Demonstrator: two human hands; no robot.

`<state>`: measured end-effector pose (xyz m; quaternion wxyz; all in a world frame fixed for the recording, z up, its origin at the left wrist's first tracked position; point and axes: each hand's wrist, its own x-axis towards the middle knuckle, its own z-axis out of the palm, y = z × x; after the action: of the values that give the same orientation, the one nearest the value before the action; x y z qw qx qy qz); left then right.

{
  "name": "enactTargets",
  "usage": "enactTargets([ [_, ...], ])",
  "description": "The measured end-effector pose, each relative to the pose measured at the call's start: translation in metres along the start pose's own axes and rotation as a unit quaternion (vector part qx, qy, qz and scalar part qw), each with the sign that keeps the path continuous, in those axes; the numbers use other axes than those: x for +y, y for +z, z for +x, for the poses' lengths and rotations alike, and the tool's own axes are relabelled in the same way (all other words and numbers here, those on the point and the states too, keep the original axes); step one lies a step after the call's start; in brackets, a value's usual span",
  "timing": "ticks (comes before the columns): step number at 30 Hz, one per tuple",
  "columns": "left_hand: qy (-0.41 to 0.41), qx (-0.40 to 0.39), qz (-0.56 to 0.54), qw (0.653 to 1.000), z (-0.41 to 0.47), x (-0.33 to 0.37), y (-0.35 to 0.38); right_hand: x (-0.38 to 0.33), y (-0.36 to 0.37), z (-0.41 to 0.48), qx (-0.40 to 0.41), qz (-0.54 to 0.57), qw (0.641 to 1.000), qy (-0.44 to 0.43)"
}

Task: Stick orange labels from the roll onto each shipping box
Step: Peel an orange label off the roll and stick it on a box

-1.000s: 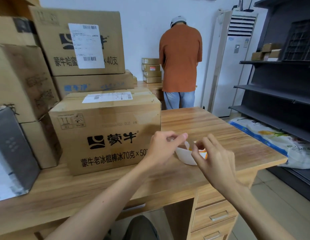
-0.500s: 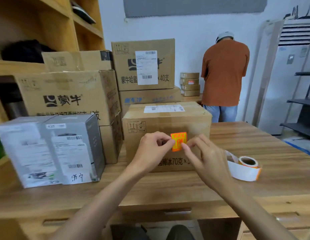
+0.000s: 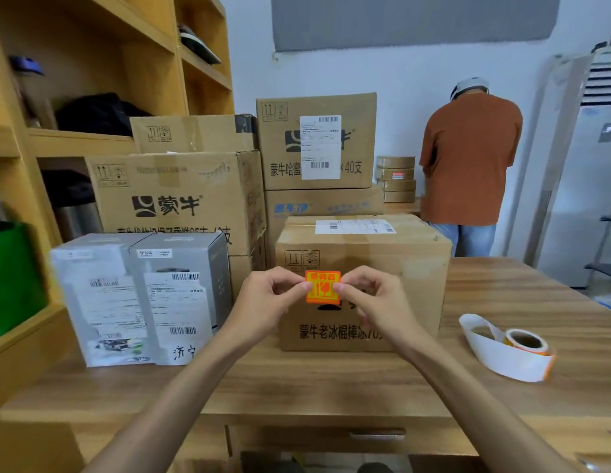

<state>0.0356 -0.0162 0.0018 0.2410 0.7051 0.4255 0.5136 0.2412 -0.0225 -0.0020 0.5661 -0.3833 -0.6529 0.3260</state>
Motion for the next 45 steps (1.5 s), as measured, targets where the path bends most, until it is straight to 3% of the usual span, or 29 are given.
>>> enactTargets([
  [8, -0.027, 0.114, 0.04, 0.992, 0.021, -0.023, -0.013, 0.011, 0.036, 0.038, 0.055, -0.226, 0.971, -0.052],
  [13, -0.035, 0.15, 0.079, 0.985, 0.036, -0.041, -0.011, 0.012, 0.054, 0.046, 0.09, -0.301, 0.947, -0.074],
  [21, -0.027, 0.17, 0.151, 0.974, 0.04, -0.049, -0.009, 0.018, 0.063, 0.052, 0.122, -0.347, 0.927, -0.072],
  [36, -0.025, 0.178, 0.184, 0.966, 0.046, -0.047, -0.01, 0.021, 0.072, 0.056, 0.167, -0.385, 0.905, -0.067],
  [40, 0.004, 0.18, 0.207, 0.962, 0.047, -0.047, -0.011, 0.021, 0.068, 0.056, 0.18, -0.437, 0.874, -0.109],
  [45, 0.058, 0.134, 0.173, 0.974, 0.05, -0.047, -0.024, 0.017, 0.047, 0.068, 0.212, -0.5, 0.789, -0.287],
])
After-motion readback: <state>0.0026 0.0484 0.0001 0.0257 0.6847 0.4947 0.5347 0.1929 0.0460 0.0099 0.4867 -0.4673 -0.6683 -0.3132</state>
